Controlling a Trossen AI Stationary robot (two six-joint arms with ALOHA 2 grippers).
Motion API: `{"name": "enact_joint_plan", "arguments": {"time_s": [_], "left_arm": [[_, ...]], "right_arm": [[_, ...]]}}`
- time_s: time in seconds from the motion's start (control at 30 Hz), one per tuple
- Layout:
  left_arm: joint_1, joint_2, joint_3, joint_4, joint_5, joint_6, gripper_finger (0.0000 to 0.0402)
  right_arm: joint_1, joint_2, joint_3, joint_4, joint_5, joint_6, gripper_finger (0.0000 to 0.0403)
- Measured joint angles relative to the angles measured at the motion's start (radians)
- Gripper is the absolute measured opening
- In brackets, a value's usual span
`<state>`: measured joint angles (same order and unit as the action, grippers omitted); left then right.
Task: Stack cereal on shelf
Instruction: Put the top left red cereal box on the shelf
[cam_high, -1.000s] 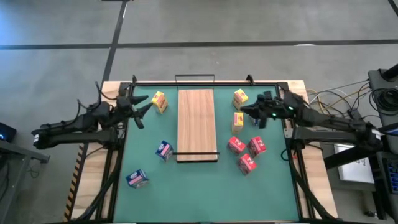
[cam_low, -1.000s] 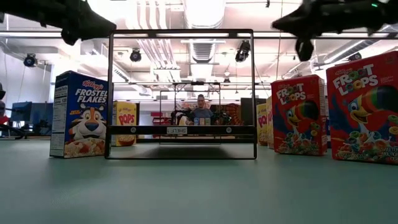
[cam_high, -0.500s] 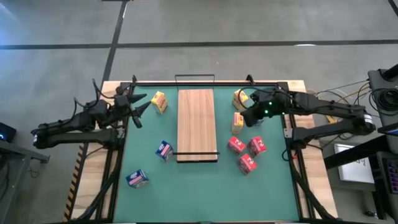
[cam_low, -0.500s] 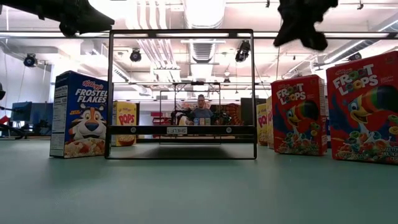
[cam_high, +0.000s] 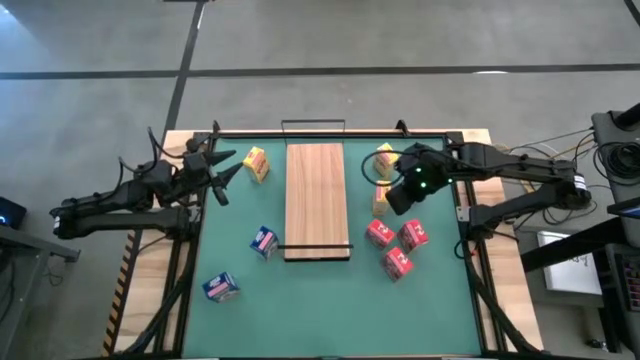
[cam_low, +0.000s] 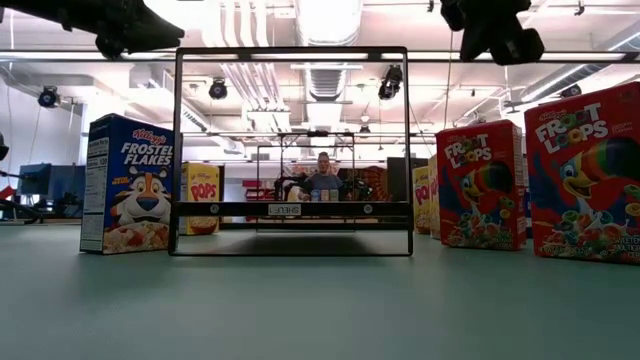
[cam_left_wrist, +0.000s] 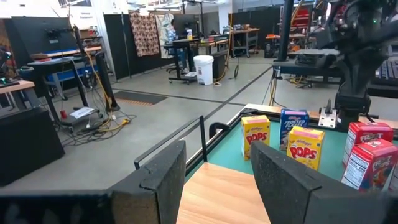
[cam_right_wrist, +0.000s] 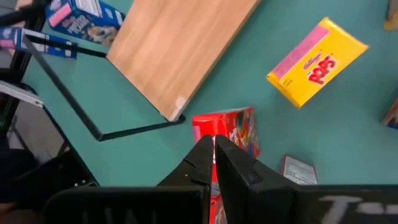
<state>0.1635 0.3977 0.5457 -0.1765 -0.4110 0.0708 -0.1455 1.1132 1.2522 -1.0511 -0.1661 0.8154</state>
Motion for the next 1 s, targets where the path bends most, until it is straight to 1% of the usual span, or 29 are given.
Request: {"name": "enact_joint_plan", "arguments": {"time_s": [0.23,0.3,0.4,0.53,0.63,0.83,0.9,1.0], "left_arm": [[0.0,0.0,0.0,0.003,0.0,0.0,0.0165],[0.0,0.0,0.0,0.003,0.0,0.0,0.0165],[0.0,0.0,0.0,0.004,0.001,-0.001,0.0165],[0.0,0.0,0.0,0.004,0.001,-0.001,0.0165],[0.0,0.0,0.0,0.004,0.001,0.0,0.0165],[0.0,0.0,0.0,0.004,0.001,0.0,0.0165],[0.0,0.0,0.0,0.004,0.002,-0.001,0.0165],[0.0,0.0,0.0,0.004,0.002,-0.001,0.0165]], "right_arm": [[-0.005,0.099,-0.002,0.011,0.009,-0.025,0.0009],[-0.008,0.137,0.007,0.009,-0.007,-0.004,0.0009],[-0.006,0.195,0.028,0.009,-0.031,-0.001,0.0009],[0.031,0.281,0.078,-0.001,-0.041,0.007,0.0009],[0.056,0.348,0.147,-0.069,-0.046,0.023,0.0009],[0.112,0.455,0.279,-0.286,-0.025,0.045,0.0009],[0.126,0.47,0.294,-0.309,-0.017,0.049,0.0009],[0.144,0.475,0.299,-0.299,-0.015,0.052,0.0009]]}}
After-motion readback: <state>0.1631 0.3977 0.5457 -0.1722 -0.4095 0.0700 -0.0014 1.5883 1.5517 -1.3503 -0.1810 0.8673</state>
